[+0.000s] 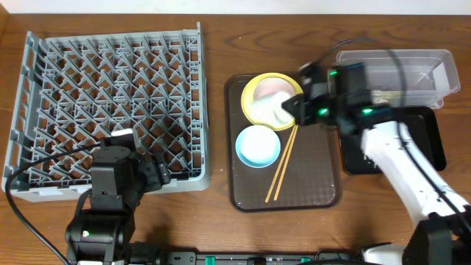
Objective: Sort waste into correct bins and load items into the dishwasher rack
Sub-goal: 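Grasp the white cup from the light blue bowl with right gripper, then pass the white cup from right gripper to left gripper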
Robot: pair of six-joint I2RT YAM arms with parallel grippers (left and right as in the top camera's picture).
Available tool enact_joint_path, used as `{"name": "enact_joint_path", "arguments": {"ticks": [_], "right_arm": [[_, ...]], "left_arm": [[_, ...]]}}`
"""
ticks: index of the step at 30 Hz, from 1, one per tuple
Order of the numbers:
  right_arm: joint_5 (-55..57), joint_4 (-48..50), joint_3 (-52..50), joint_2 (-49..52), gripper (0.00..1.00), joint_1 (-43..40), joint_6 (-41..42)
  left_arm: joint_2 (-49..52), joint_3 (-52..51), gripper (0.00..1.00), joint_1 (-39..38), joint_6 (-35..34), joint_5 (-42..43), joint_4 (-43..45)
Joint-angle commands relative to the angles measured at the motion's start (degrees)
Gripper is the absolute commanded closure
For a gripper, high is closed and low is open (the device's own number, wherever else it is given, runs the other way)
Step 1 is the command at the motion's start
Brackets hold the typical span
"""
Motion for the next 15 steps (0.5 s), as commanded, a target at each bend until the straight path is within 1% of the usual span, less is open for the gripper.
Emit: {"name": "enact_joint_path", "arguments": {"ticks": [1, 2, 5, 7, 9, 12, 15], "right_arm": [[-20.5, -0.4, 0.2, 0.9, 0.99, -3.5, 2.1], [-23.1, -0.4, 0.2, 1.2, 0.99, -3.7, 2.1], [-26.9, -0.1, 0.2, 1.9, 0.99, -2.9, 2.1], [-28.0, 0.6, 0.2, 2.1, 0.99, -1.8, 1.9], [-30.4, 2.1, 0.2, 2.1, 0.99, -0.6, 1.9], [-33.3, 4.5, 0.2, 2.1, 0.99, 0.8, 2.0], [-33.3, 6.2, 0.2, 2.1, 0.99, 1.8, 3.8]], "left_arm": [[0.5, 1.4, 0.14, -0.1, -0.8, 9.7, 3.0], [1.2, 1.4, 0.14, -0.1, -1.3, 13.5, 4.7], [4.5, 1.4, 0.14, -0.1, -7.4, 24.5, 9.9], [7.8, 1.4, 0.14, -0.1, -11.5, 34.7, 14.2], [12.2, 1.4, 0.14, -0.1, -15.5, 45.9, 20.0], [18.4, 1.4, 0.14, -0.1, -20.8, 59.2, 29.4], [24.5, 1.4, 0.14, -0.3, -27.4, 70.3, 40.4]]}}
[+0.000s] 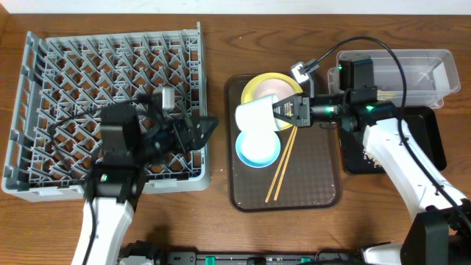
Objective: Sort waste into correct bins and load items into the dishwasher rack
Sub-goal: 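Pass the white cup from right gripper to left gripper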
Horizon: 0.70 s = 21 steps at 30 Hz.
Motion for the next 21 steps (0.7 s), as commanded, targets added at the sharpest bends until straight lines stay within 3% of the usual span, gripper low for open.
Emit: {"name": "enact_joint_path", "arguments": {"ticks": [1, 5, 8, 21], "right_arm": [[-4.7, 1.5, 0.2, 0.5, 0.99, 1.2, 2.1], [-7.6, 5.2, 0.2, 0.5, 0.99, 1.8, 3.6], [-7.6, 7.7, 0.2, 0.5, 0.99, 1.9, 5.6], [-9.2, 10.2, 0.2, 0.5, 0.99, 4.2, 7.0]], "left_arm": [[5.5, 1.0, 0.14, -0.3, -11.6, 21.8, 8.0], [11.4, 1.0, 0.14, -2.5, -20.2, 27.4, 19.9], [13.6, 1.0, 0.14, -4.9, -23.6, 28.1, 24.0], [14.6, 1.0, 0.14, -9.6, -25.7, 25.5, 34.2]]}}
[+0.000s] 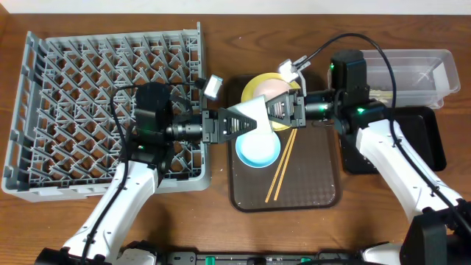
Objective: Sort waste into correct bins and load items into the dishwasher rack
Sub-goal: 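Pass the white cup from right gripper to left gripper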
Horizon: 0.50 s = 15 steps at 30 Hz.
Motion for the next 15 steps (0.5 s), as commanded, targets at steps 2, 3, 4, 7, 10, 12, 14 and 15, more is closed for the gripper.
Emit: {"name": "enact_joint_path", "arguments": {"ticks": [2, 3, 4, 7, 10, 12, 14, 15], "right_arm": [[-1.9, 0.2, 0.2, 0.5, 0.99, 1.4, 0.7], [-1.9, 0.2, 0.2, 0.5, 0.99, 1.4, 0.7], [-1.6, 0.2, 0.2, 0.5, 0.99, 1.4, 0.7], [-0.2, 0.2, 0.2, 0.5, 0.99, 1.4, 0.7], [0.3, 0.4, 0.2, 0.5, 0.99, 1.3, 0.7], [0.2, 0.4, 0.2, 0.5, 0.99, 1.3, 0.7], [0.2, 0.3, 0.2, 0.5, 0.99, 1.3, 0.7], [0.2, 0.3, 0.2, 0.5, 0.99, 1.4, 0.7]], "left_arm": [[-0.1, 0.7, 0.14, -0.1, -1.0, 0.1, 2.7], [-0.1, 0.7, 0.14, -0.1, -1.1, 0.1, 3.0], [-0.1, 0.7, 0.14, -0.1, -1.6, 0.1, 3.1], [-0.1, 0.7, 0.18, -0.1, -3.0, 0.3, 3.1], [-0.1, 0.7, 0.23, -0.1, -3.2, 0.3, 3.1], [-0.1, 0.7, 0.28, -0.1, -3.1, 0.3, 3.1], [-0.1, 0.7, 0.34, -0.1, -3.1, 0.0, 3.1], [-0.1, 0.7, 0.34, -0.1, -3.1, -0.3, 3.1]]}}
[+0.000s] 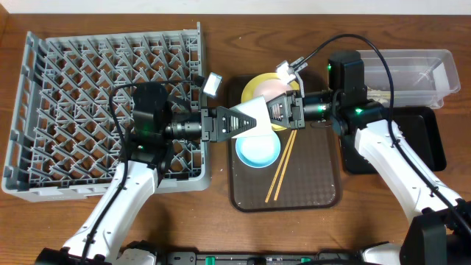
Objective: Sort waste into correct bins and load items into the dishwasher rack
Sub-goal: 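Pass the white cup from right gripper to left gripper, then lower the white cup upside down into the dish rack with left gripper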
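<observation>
A white cup [252, 118] hangs on its side above the brown tray [313, 190], between both arms. My right gripper [278, 113] is shut on its right, wider end. My left gripper [223, 124] meets the cup's left end, its fingers spread to either side of it. Below on the tray sit a yellow bowl [259, 85] with something pink inside, a light blue bowl [257, 149] and a pair of chopsticks [280, 165]. The grey dishwasher rack [96, 81] lies at the left, under my left arm.
A clear plastic bin [416, 68] stands at the back right, with a black bin [430, 143] in front of it. The right arm's cable loops over the tray's far edge. Bare wooden table runs along the front.
Almost nothing has moved. Both grippers stay at the white cup over the tray; the right gripper and cup have shifted very slightly.
My right gripper was at the yellow bowl on something white while my left arm rested low by the rack's front edge. Then the right gripper held the white cup over the tray and the left arm had risen. Since then the left gripper has been at the cup's other end.
</observation>
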Robot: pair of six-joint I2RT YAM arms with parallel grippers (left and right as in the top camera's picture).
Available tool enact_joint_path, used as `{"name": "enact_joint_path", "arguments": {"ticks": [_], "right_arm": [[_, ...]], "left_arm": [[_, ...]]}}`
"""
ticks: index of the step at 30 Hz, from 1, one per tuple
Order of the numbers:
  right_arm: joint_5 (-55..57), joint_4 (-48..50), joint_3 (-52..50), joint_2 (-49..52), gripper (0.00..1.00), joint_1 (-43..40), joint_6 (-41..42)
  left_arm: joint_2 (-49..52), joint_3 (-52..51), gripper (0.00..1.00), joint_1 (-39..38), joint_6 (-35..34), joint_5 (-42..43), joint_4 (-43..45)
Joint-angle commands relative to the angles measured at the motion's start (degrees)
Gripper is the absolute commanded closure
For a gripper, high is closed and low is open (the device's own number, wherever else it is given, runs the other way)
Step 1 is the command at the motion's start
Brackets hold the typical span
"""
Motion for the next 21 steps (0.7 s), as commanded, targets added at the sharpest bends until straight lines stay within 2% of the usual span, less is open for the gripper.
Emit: {"name": "enact_joint_path", "arguments": {"ticks": [1, 10, 11, 12, 13, 14, 18, 21], "right_arm": [[1.5, 0.0, 0.2, 0.5, 0.99, 0.9, 0.0], [1.5, -0.7, 0.2, 0.5, 0.99, 0.9, 0.0], [1.5, -1.0, 0.2, 0.5, 0.97, 0.9, 0.0], [1.5, -1.4, 0.2, 0.5, 0.90, 0.9, -0.2], [1.5, -1.4, 0.2, 0.5, 0.77, 0.9, -0.2], [1.5, -1.4, 0.2, 0.5, 0.71, 0.9, -0.2], [1.5, -1.4, 0.2, 0.5, 0.60, 0.6, -0.2], [0.6, -1.4, 0.2, 0.5, 0.59, -0.8, -0.2]], "left_arm": [[-0.1, 0.7, 0.35, -0.2, -0.3, -0.9, 0.3], [-0.1, 0.7, 0.34, -0.2, 0.6, -2.9, 0.3], [-0.1, 0.7, 0.34, -0.2, 0.6, -2.9, 0.3], [-0.1, 0.7, 0.34, -0.2, 0.7, -3.0, 0.3], [-0.1, 0.7, 0.34, -0.2, 1.3, -2.9, 0.3], [-0.1, 0.7, 0.35, -0.2, 2.2, -2.9, 0.3], [-0.1, 0.7, 0.49, 0.4, 7.4, -4.1, -0.6], [-0.1, 0.7, 0.55, 2.2, 10.7, -5.5, -1.9]]}}
